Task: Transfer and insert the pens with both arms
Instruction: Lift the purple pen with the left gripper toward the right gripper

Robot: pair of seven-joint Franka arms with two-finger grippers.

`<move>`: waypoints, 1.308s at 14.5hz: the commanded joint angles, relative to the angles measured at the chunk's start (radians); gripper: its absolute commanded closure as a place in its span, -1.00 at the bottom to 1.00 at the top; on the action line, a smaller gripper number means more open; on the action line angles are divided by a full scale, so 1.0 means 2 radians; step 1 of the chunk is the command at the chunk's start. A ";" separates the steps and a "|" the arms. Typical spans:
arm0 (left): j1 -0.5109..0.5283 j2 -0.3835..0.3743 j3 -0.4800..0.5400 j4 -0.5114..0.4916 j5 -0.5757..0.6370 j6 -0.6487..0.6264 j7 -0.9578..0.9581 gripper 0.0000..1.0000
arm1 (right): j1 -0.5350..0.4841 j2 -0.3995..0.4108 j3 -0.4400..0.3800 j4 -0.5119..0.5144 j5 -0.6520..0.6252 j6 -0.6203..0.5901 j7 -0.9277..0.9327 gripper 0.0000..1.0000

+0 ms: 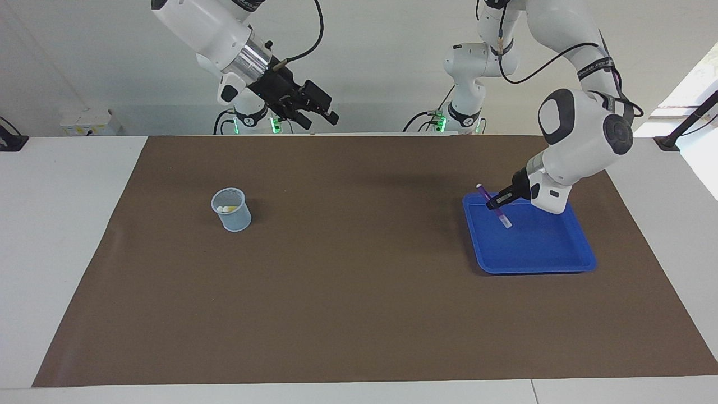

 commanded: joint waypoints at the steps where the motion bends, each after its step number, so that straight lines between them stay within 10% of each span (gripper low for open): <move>1: -0.008 -0.057 -0.005 -0.009 -0.054 -0.030 -0.149 1.00 | 0.003 -0.009 0.001 -0.010 0.012 0.017 0.024 -1.00; 8: -0.103 -0.104 -0.008 -0.038 -0.201 -0.029 -0.443 1.00 | 0.071 -0.016 0.001 -0.034 0.010 0.111 0.093 -1.00; 19: -0.144 -0.139 -0.008 -0.108 -0.339 0.063 -0.551 1.00 | 0.130 -0.035 0.001 -0.076 0.005 0.180 0.116 -1.00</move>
